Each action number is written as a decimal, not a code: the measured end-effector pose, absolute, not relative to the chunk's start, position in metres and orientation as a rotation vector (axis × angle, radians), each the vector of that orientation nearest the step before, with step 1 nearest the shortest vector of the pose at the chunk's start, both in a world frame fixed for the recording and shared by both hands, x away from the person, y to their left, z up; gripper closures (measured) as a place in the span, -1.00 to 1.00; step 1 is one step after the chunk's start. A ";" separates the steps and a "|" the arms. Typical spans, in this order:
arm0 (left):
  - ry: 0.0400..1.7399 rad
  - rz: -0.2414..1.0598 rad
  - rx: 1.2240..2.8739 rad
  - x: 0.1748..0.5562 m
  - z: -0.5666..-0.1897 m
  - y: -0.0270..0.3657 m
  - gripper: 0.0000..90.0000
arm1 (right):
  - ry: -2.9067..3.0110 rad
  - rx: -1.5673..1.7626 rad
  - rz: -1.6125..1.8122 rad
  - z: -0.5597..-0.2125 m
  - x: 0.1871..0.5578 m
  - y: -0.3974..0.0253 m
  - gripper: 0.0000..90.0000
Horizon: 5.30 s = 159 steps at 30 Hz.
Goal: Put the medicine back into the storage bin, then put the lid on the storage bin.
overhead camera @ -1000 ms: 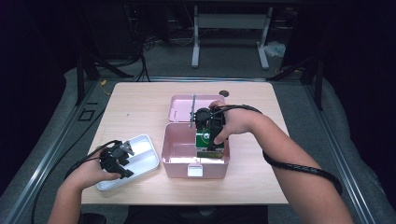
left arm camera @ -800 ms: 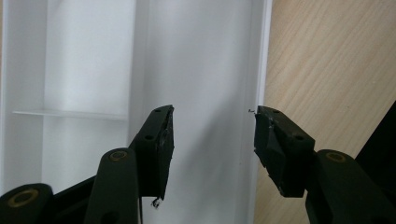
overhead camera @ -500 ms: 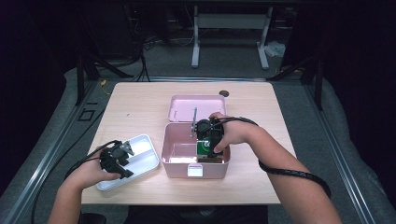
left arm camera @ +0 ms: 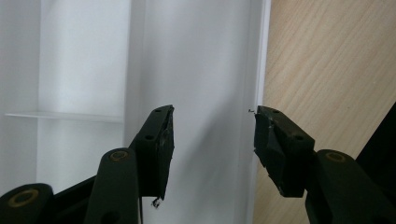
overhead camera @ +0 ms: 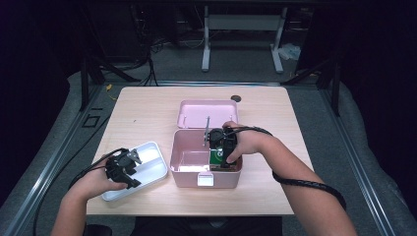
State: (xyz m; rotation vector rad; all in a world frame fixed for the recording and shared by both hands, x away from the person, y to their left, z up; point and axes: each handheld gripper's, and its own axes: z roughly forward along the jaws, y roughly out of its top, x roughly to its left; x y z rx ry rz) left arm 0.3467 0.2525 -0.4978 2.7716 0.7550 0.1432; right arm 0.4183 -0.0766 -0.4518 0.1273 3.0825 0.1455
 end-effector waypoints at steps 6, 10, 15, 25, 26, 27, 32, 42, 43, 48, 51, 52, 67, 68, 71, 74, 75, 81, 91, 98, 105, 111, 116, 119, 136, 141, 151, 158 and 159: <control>0.759 0.137 2.771 0.347 -0.499 0.253 0.06 | 3.061 0.168 0.210 -0.448 0.420 -0.079 -0.73; 0.764 0.137 2.770 0.347 -0.499 0.254 0.06 | 3.061 0.186 0.223 -0.439 0.419 -0.080 -0.70; 0.771 0.140 2.772 0.348 -0.499 0.255 0.07 | 3.061 0.186 0.238 -0.427 0.412 -0.086 -0.68; 0.795 0.141 2.767 0.349 -0.500 0.260 0.08 | 3.012 0.278 0.289 -0.381 0.403 -0.139 -0.58; 0.797 0.140 2.764 0.349 -0.500 0.260 0.09 | 3.009 0.299 0.287 -0.379 0.403 -0.147 -0.57; 0.803 0.139 2.765 0.349 -0.500 0.261 0.09 | 3.006 0.328 0.277 -0.377 0.402 -0.154 -0.55; 0.822 0.139 2.758 0.350 -0.500 0.265 0.10 | 2.984 0.412 0.224 -0.377 0.401 -0.186 -0.52; 0.857 0.142 2.747 0.350 -0.500 0.272 0.10 | 2.964 0.539 0.240 -0.389 0.398 -0.221 -0.47; 0.859 0.145 2.744 0.350 -0.500 0.273 0.10 | 2.961 0.540 0.255 -0.390 0.397 -0.222 -0.47; 0.868 0.156 2.741 0.350 -0.499 0.276 0.12 | 2.887 0.670 0.423 -0.404 0.392 -0.228 -0.47; 0.876 0.165 2.742 0.351 -0.499 0.278 0.12 | 2.836 0.768 0.465 -0.419 0.391 -0.233 -0.47; 0.884 0.172 2.738 0.351 -0.498 0.280 0.12 | 2.822 0.803 0.480 -0.424 0.390 -0.234 -0.47; 0.927 0.219 2.734 0.354 -0.499 0.291 0.24 | 2.420 1.199 0.775 -0.487 0.359 -0.255 -0.46; 0.927 0.219 2.734 0.354 -0.499 0.291 0.24 | 2.420 1.199 0.775 -0.487 0.359 -0.255 -0.46; 0.924 0.227 2.751 0.356 -0.502 0.292 0.27 | 2.314 1.278 0.820 -0.502 0.351 -0.257 -0.44; 0.900 0.222 2.760 0.358 -0.505 0.289 0.30 | 2.259 1.327 0.848 -0.513 0.348 -0.261 -0.44; 0.895 0.221 2.767 0.359 -0.506 0.288 0.31 | 2.241 1.333 0.844 -0.516 0.347 -0.262 -0.44; 0.883 0.208 2.777 0.363 -0.506 0.284 0.34 | 2.109 1.376 0.903 -0.520 0.342 -0.267 -0.44; 0.852 0.223 2.848 0.373 -0.502 0.275 0.39 | 2.099 1.355 0.940 -0.523 0.337 -0.265 -0.37; 0.843 0.211 2.884 0.380 -0.502 0.274 0.45 | 2.090 1.360 0.964 -0.523 0.336 -0.266 -0.35; 0.838 0.128 2.869 0.387 -0.510 0.276 0.53 | 2.106 1.377 0.969 -0.525 0.335 -0.267 -0.35; 0.836 0.080 2.910 0.393 -0.515 0.274 0.61 | 2.118 1.382 0.962 -0.528 0.336 -0.267 -0.35; 0.825 0.054 2.911 0.394 -0.517 0.273 0.70 | 2.139 1.384 0.967 -0.529 0.336 -0.266 -0.35; 0.817 0.040 2.936 0.395 -0.521 0.271 0.72 | 2.142 1.392 0.978 -0.530 0.336 -0.266 -0.34; 0.813 -0.031 2.993 0.402 -0.525 0.266 0.95 | 2.154 1.388 0.991 -0.532 0.337 -0.266 -0.30; 0.814 -0.047 2.980 0.401 -0.525 0.268 0.96 | 2.154 1.389 0.992 -0.532 0.336 -0.266 -0.30; 0.826 -0.057 2.974 0.401 -0.522 0.273 0.96 | 2.157 1.398 0.991 -0.533 0.337 -0.267 -0.28; 0.837 -0.051 2.974 0.403 -0.524 0.273 0.96 | 2.158 1.399 0.995 -0.533 0.337 -0.268 -0.28; 0.844 -0.049 2.975 0.403 -0.524 0.272 0.95 | 2.157 1.399 0.994 -0.533 0.337 -0.268 -0.28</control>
